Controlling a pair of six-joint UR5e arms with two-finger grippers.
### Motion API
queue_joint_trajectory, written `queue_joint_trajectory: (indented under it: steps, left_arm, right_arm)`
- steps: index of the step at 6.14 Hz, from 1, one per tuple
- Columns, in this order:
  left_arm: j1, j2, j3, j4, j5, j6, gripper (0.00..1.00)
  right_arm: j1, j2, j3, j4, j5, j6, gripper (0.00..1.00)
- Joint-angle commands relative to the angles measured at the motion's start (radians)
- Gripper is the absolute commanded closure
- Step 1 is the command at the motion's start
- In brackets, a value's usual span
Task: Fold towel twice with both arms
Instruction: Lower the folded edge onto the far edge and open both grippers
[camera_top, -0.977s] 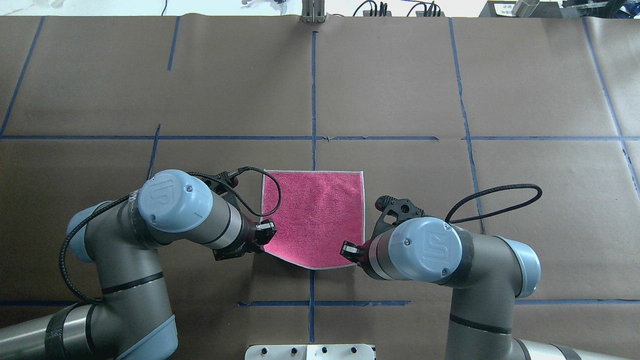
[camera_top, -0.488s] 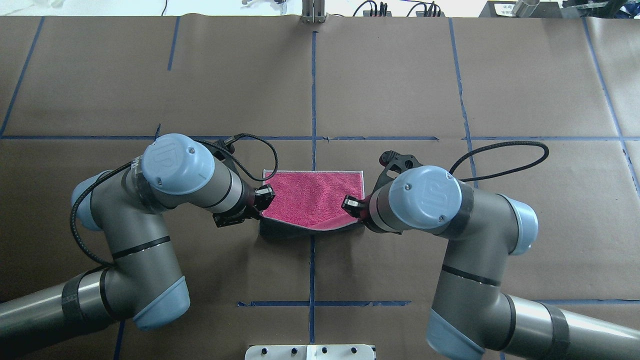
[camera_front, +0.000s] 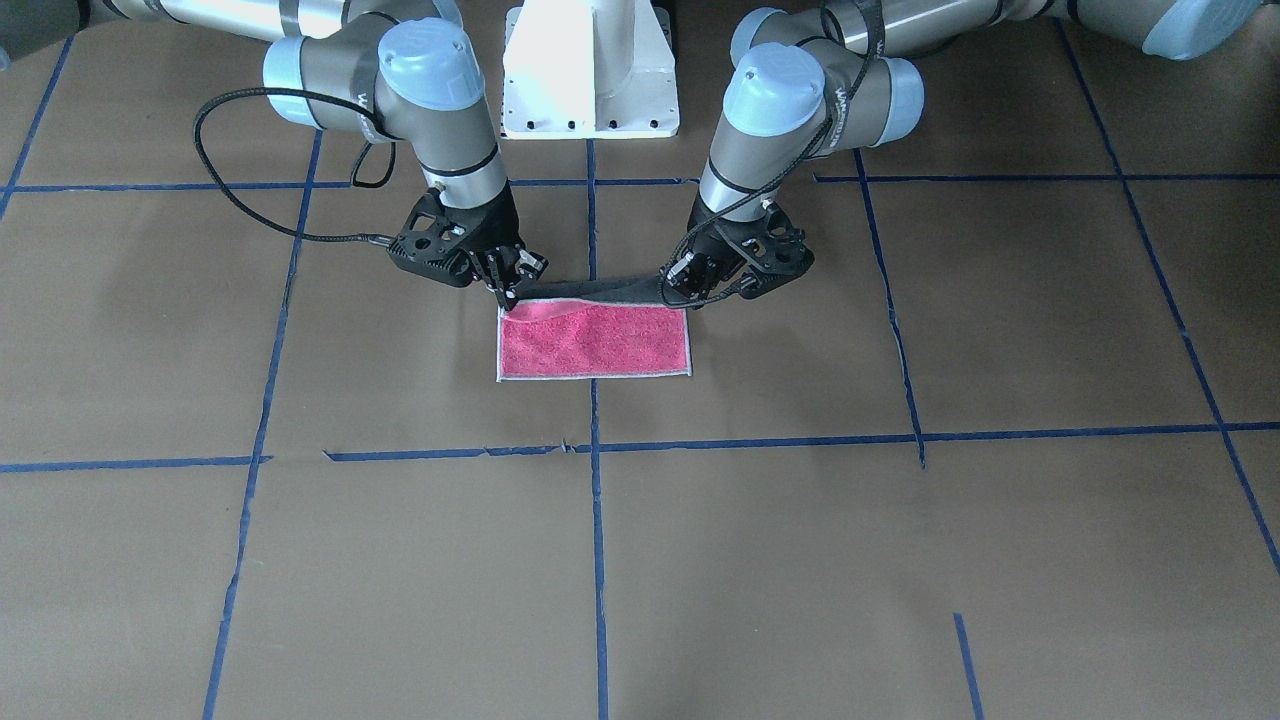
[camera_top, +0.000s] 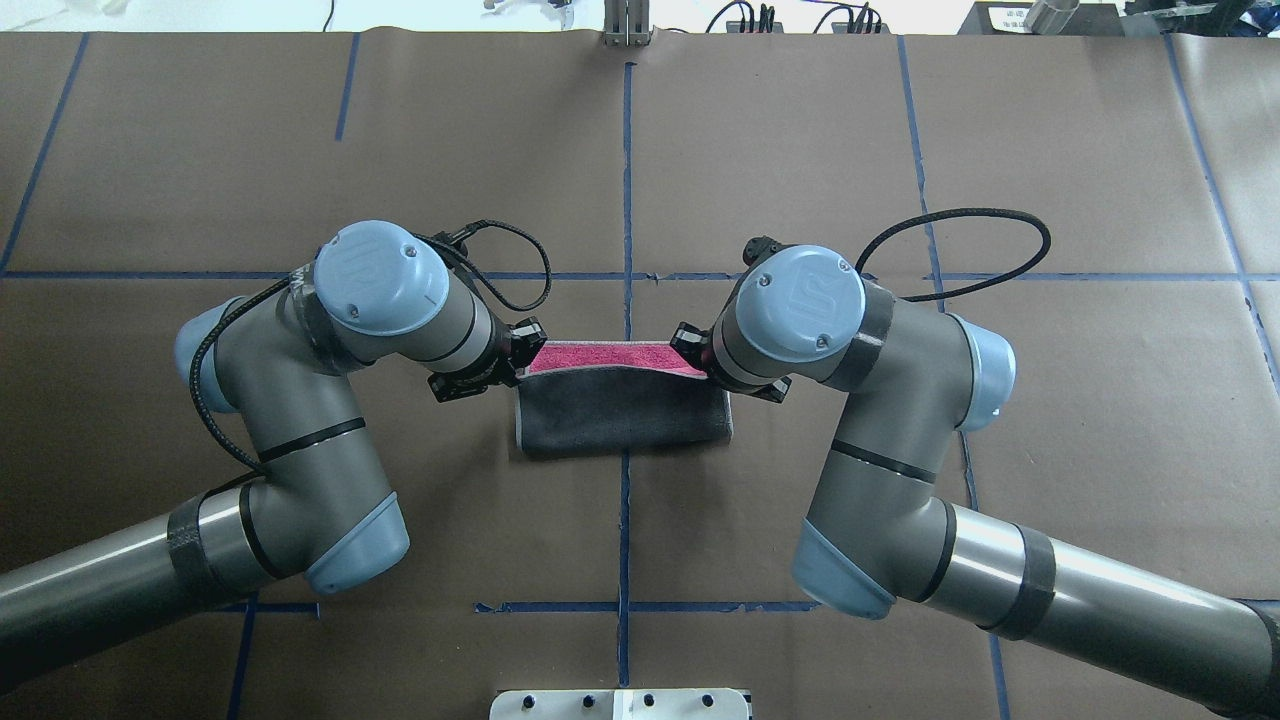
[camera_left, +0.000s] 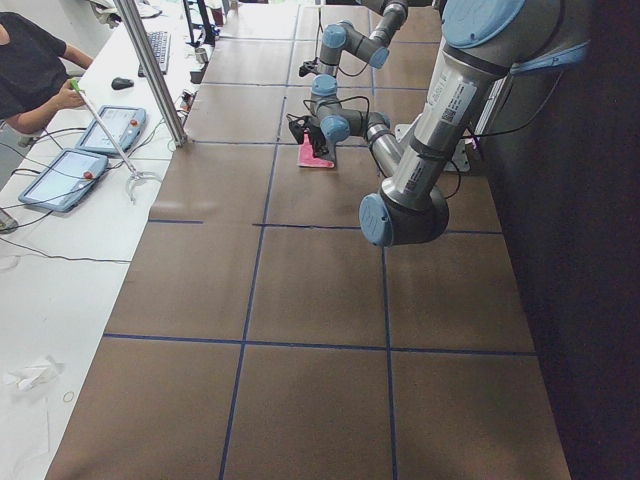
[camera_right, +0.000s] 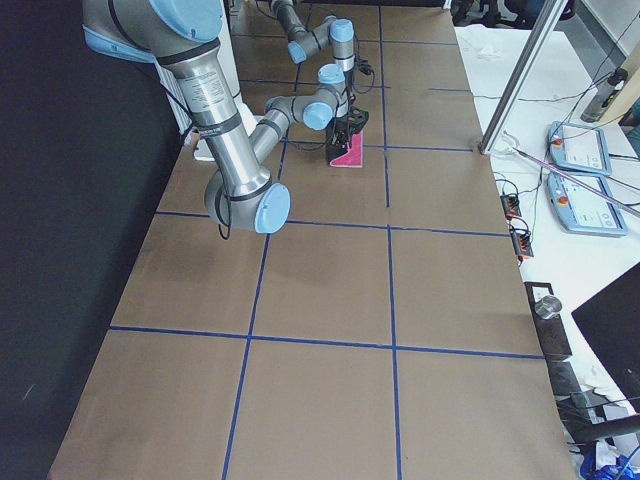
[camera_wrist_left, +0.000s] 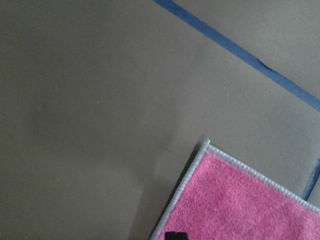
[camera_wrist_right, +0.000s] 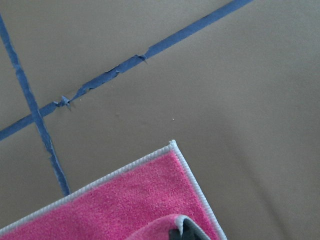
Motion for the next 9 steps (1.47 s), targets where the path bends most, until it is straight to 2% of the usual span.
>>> queue_joint_trajectory:
  steps: [1, 6, 7, 8, 9]
  left_arm:
    - [-0.022, -0.028, 0.059, -0.006, 0.003, 0.0, 1.0]
    - [-0.051, -0.067, 0.119, -0.047, 0.019, 0.019, 0.99]
    - [-0.05, -0.078, 0.146, -0.061, 0.019, 0.019, 0.81]
    - [-0.051, -0.076, 0.15, -0.061, 0.019, 0.034, 0.25]
    - [-0.056, -0.076, 0.145, -0.066, 0.016, 0.064, 0.17]
  right_arm:
    - [0.008, 0.025, -0.057, 0.002, 0.001, -0.01, 0.98]
    - [0.018, 0.038, -0.079, 0.014, 0.007, -0.018, 0.97]
    - [0.018, 0.038, -0.085, 0.014, 0.006, -0.022, 0.68]
    - [0.018, 0.039, -0.085, 0.016, 0.006, -0.027, 0.01]
    - [0.018, 0.039, -0.076, 0.016, 0.009, -0.027, 0.0]
